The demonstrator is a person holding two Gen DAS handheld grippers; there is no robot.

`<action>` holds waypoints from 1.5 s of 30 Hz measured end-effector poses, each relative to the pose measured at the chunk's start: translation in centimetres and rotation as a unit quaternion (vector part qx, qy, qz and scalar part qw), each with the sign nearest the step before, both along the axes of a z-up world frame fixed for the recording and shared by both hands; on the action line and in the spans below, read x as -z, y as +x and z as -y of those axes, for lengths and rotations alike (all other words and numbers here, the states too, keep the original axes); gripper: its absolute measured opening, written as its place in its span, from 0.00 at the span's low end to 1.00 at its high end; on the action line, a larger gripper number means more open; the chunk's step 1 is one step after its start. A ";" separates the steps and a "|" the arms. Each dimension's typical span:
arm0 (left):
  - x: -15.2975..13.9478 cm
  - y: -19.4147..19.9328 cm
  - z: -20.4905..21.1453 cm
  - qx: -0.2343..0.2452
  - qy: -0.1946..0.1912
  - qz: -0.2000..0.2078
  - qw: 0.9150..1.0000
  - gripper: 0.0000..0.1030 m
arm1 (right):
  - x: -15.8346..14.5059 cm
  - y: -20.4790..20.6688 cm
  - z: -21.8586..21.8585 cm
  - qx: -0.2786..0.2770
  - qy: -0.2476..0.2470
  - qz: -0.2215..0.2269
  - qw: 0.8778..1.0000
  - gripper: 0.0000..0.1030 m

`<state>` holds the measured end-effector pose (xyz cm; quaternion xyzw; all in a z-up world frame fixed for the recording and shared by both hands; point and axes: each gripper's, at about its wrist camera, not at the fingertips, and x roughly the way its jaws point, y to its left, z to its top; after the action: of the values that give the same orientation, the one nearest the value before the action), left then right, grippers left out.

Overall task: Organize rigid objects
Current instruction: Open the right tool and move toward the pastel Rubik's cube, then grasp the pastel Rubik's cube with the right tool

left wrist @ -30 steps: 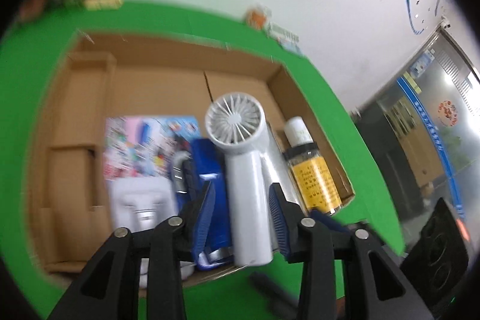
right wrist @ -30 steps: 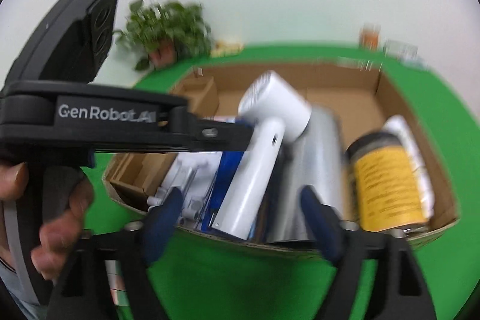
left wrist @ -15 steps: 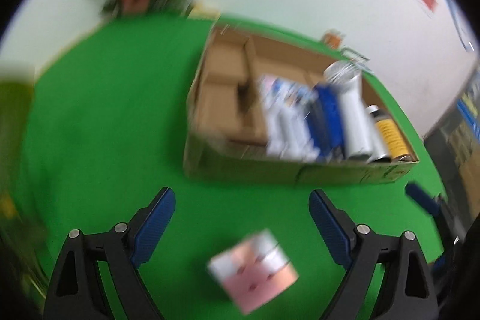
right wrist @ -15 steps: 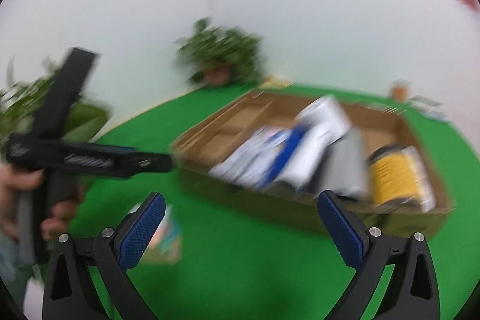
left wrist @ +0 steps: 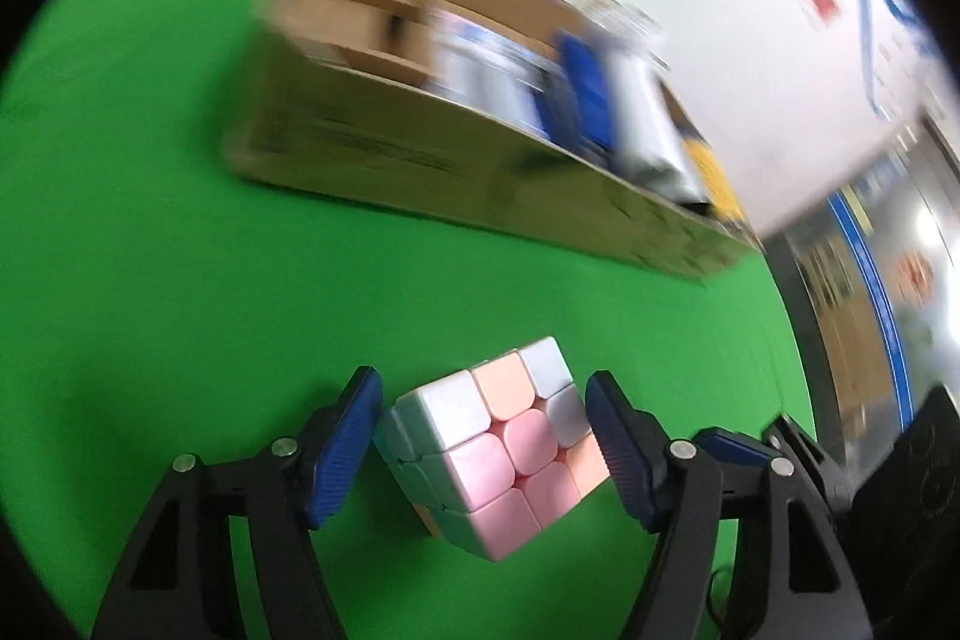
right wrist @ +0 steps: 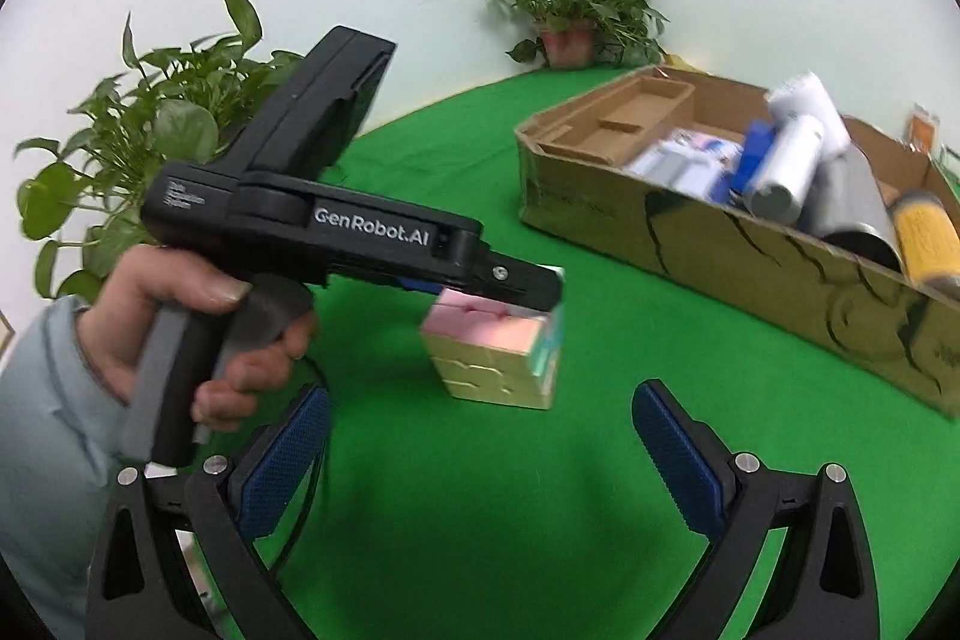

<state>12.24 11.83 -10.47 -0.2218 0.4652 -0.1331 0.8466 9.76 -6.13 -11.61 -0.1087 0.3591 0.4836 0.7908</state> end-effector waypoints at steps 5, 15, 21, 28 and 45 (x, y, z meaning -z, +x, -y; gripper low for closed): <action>0.6 0.5 8.5 0.142 -0.019 0.002 0.990 0.67 | 1.5 -1.3 4.7 0.019 -0.057 -0.002 0.998 0.92; -0.1 -2.3 9.9 0.132 -0.074 -0.042 0.988 0.68 | 3.6 -2.4 11.1 0.064 -0.109 0.003 0.992 0.86; 3.0 -2.4 10.2 0.104 -0.136 -0.102 0.980 0.65 | 4.7 -0.9 8.7 0.026 -0.126 -0.008 0.992 0.66; 2.4 -2.8 9.7 0.093 -0.135 -0.100 0.981 0.64 | 4.9 -0.7 7.6 0.042 -0.149 0.010 0.988 0.57; -1.4 -3.5 7.8 0.068 -0.059 -0.034 0.995 0.61 | 2.1 -2.4 4.6 0.061 -0.131 0.050 0.988 0.42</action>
<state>8.78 4.03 -9.02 -0.2437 0.4993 -0.2098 0.8046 7.31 -10.77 -13.75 -0.2132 0.3852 0.3768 0.8150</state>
